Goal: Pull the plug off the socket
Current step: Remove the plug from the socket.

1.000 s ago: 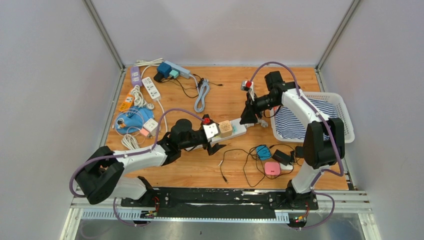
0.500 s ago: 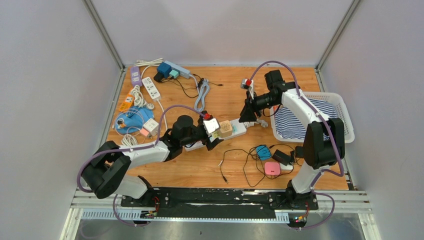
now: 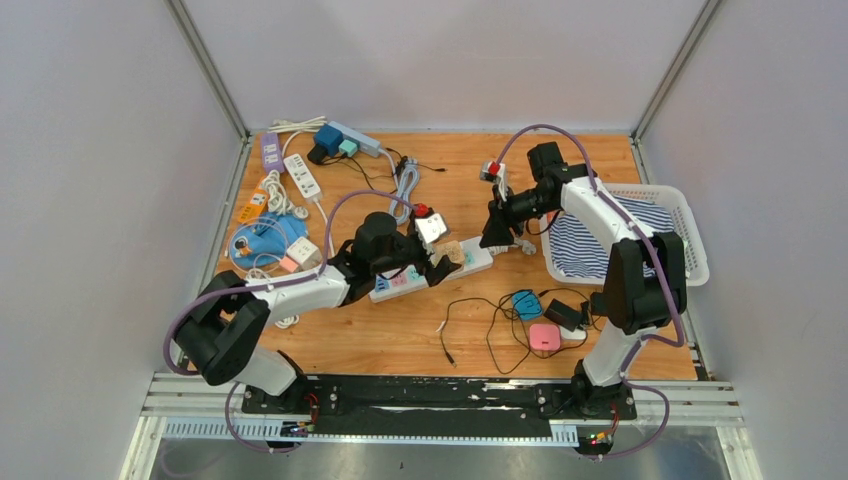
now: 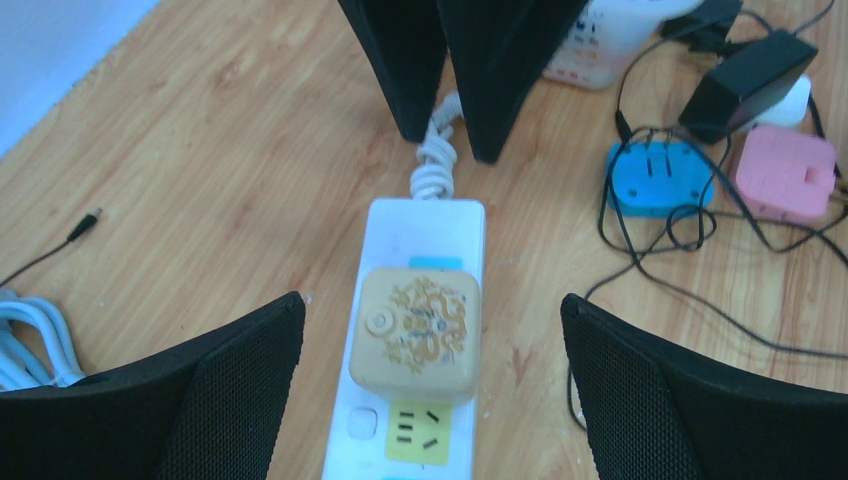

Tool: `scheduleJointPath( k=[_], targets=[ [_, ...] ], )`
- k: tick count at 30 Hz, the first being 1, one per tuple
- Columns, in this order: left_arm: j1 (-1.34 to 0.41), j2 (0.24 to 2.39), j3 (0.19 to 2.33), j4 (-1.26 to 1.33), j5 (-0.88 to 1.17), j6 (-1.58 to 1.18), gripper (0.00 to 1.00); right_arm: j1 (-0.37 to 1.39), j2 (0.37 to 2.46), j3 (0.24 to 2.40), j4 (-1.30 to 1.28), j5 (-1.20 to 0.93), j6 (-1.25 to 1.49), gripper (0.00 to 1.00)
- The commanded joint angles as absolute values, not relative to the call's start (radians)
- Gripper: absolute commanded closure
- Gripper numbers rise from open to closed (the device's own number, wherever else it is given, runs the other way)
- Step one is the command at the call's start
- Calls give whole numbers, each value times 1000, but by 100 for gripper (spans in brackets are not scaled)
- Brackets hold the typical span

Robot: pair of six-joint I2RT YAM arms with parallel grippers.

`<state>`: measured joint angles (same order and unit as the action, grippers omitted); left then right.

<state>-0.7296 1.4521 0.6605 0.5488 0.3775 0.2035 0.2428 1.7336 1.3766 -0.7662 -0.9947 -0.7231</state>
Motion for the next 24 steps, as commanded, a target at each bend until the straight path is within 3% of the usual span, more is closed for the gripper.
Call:
scheduleJointPath(
  k=[1,14,19,24],
  targets=[
    [-727,1466,752,448,401,139,0,238,1739,1387,-811,-992,-741,51],
    [-762,1441,688,428,256,79,0,201,1774,1386,-827,-997,-753,50],
    [-748,1414,674,429,289,58,0,202,1754,1375,-841,-1043,-811,50],
    [-649,1240,656,433,390,-92,0,224,1700,1366,-850,-1044,-902,48]
  ],
)
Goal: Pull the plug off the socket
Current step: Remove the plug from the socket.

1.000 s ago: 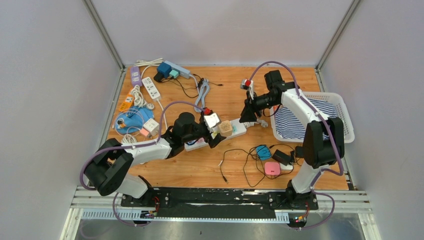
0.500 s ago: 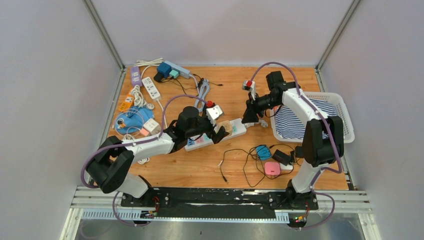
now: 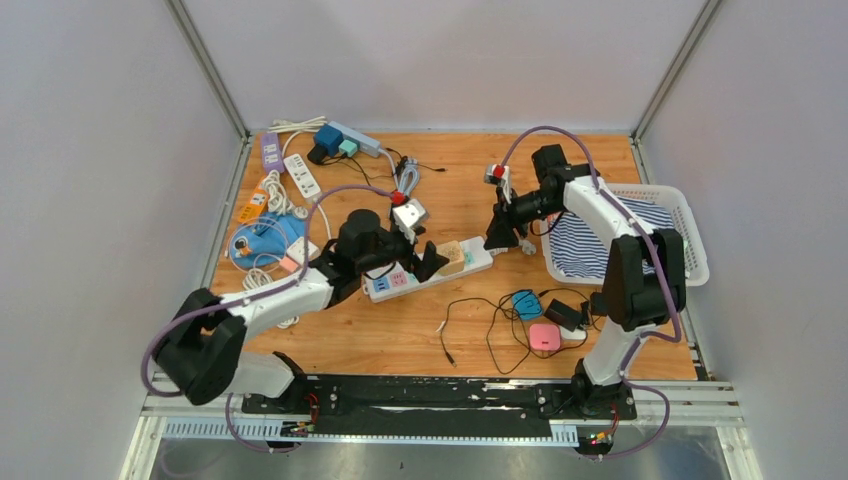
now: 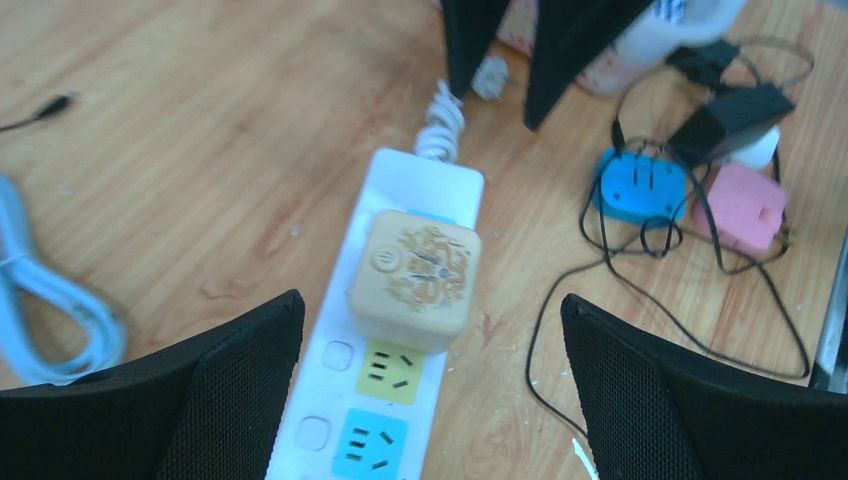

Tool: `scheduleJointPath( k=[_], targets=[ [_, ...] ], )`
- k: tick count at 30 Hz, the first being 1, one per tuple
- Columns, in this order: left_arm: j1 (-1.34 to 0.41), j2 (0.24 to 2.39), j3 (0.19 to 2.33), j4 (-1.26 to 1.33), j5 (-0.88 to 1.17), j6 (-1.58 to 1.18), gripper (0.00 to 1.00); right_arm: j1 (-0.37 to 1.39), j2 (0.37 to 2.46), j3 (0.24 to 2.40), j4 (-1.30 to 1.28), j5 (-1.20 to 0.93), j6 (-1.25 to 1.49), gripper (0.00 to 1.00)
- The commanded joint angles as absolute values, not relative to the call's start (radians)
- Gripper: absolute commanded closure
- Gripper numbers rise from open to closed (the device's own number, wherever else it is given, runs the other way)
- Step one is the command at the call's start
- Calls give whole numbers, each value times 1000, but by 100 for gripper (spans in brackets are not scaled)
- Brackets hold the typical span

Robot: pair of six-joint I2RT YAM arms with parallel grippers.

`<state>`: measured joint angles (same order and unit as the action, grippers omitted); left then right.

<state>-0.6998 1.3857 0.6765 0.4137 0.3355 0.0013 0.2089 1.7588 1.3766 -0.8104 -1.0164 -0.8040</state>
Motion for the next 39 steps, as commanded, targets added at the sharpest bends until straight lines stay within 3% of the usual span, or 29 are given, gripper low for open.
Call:
scheduleJointPath(
  k=[1,6,9,12,24,39],
  targets=[
    [-649,1213,647,433,375,-87,0,233,1689,1364,-850,-1036,-922,48],
    [-647,1154,608,431,313,-82,0,274,1631,1337,-882,-1068,-1169,45],
    [-635,1118,578,431,297,-112,0,287,1583,1330,-988,-1128,-1427,32],
    [-622,1099,572,431,259,-164,0,336,1554,1336,-989,-1093,-1494,28],
    [-606,1097,478,425,121,-122,0,475,1556,1315,-711,-859,-1131,28],
    [-605,1195,479,425,-43,-84,0,589,1720,1342,-673,-681,-1058,24]
  ],
)
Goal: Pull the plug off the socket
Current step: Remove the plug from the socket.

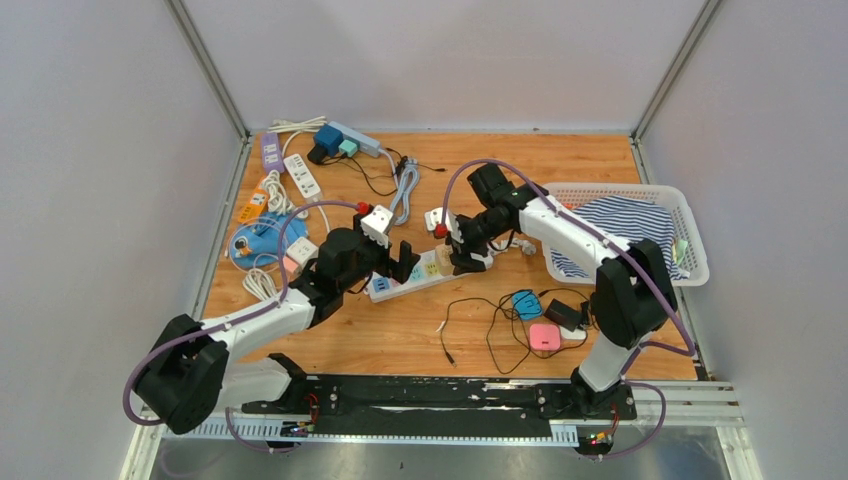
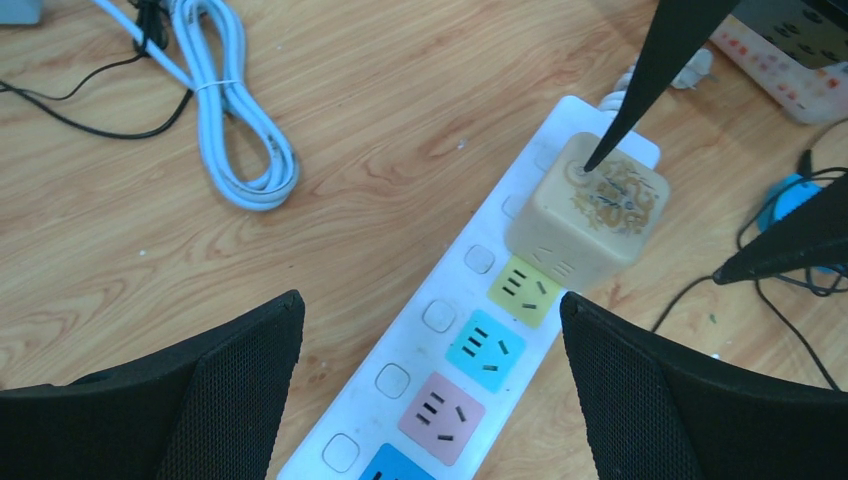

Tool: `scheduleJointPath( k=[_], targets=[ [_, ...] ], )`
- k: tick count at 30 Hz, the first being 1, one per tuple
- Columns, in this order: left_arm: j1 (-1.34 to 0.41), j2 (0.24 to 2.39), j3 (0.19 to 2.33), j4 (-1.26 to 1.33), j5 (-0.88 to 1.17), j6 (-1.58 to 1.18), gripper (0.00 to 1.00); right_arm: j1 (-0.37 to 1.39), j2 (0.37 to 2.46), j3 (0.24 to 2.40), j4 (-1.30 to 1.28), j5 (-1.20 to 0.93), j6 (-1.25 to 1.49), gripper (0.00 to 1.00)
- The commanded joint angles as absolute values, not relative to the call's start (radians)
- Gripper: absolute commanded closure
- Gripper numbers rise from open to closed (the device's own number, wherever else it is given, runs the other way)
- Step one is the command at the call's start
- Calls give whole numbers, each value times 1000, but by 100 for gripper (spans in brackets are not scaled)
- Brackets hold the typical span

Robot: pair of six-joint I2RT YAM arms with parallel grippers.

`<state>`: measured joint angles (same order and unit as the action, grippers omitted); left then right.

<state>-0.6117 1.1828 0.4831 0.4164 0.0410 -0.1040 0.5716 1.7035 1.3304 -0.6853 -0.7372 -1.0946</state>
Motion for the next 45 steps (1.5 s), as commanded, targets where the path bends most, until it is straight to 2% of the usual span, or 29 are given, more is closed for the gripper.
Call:
scheduleJointPath(
  k=[1,20,39,45],
  targets=[
    [-606,1196,479,425,-46,-84,0,590,1724,1343,-669,-677,-1055,24],
    [-606,1193,474,425,-44,-86,0,613,1798,1353,-625,-615,-1043,19],
    [-579,1198,477,428,-7,-156,0,628,1813,1301,-623,-622,-1134,34],
    [-578,1212,481,426,38,-173,0,628,1820,1304,-634,-622,-1146,44]
  ],
)
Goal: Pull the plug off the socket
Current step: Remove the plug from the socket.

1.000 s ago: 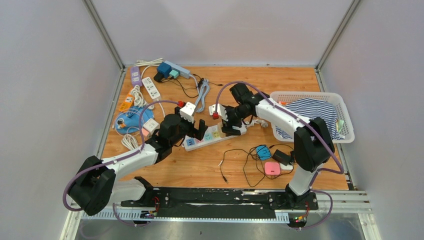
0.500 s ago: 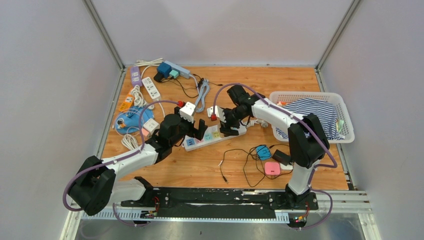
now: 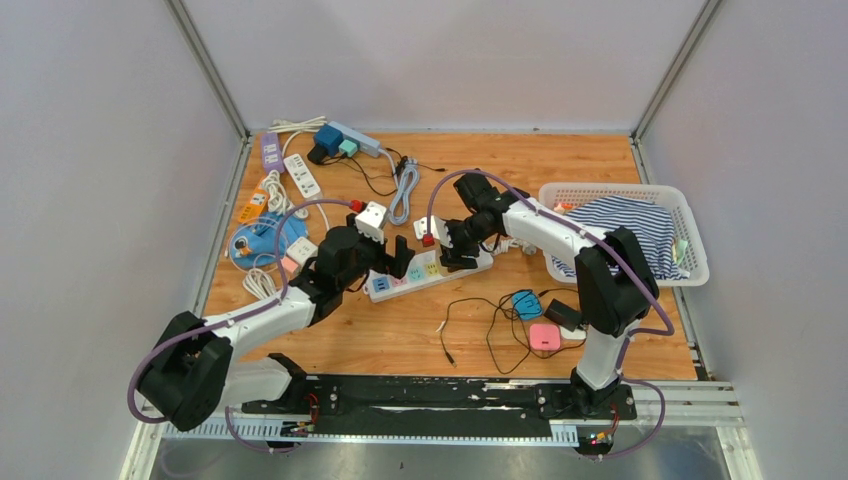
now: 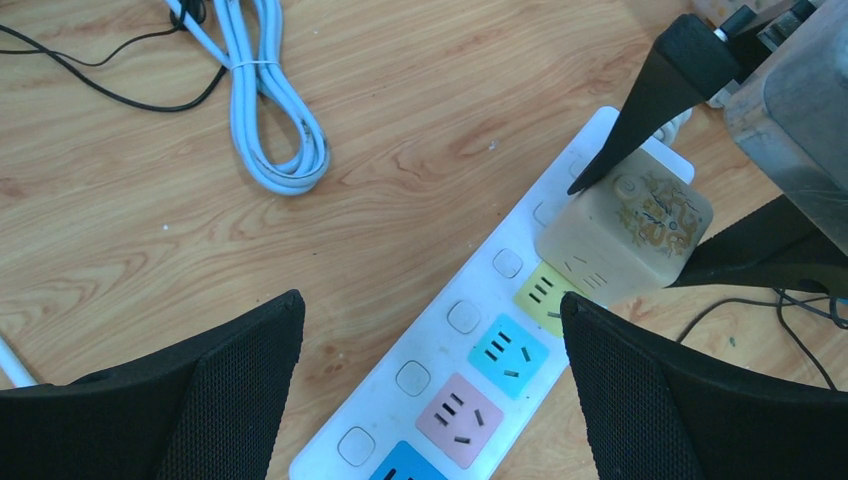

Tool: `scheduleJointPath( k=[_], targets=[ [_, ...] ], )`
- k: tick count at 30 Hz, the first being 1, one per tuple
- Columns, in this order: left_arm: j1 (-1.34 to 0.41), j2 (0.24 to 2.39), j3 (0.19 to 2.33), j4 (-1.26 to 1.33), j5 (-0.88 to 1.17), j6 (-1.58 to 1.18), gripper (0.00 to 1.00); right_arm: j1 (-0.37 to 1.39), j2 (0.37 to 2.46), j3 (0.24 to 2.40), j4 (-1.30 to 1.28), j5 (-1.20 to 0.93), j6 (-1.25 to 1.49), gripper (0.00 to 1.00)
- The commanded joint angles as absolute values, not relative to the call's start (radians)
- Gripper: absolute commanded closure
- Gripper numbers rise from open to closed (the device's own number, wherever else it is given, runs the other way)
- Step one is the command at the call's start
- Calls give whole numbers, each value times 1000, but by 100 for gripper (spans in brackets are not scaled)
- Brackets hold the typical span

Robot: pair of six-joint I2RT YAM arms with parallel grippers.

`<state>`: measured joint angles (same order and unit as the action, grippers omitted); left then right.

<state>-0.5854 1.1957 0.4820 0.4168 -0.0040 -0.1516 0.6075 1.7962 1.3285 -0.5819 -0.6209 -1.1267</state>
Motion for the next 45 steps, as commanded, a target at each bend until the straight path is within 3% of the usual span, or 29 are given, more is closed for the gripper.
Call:
scheduleJointPath(
  k=[1,9,14,20,45],
  targets=[
    [-578,1216,484,426,47,-177,0,627,1821,1304,-637,-620,-1153,46],
    [-573,1222,485,426,60,-181,0,627,1816,1309,-672,-615,-1185,60],
    [-573,1195,477,426,70,-186,0,620,1813,1324,-710,-622,-1204,74],
    [-573,1191,474,428,75,-181,0,603,1810,1315,-730,-649,-1223,100],
    [-581,1216,461,510,335,-59,0,510,1762,1325,-857,-705,-1345,100]
  ],
)
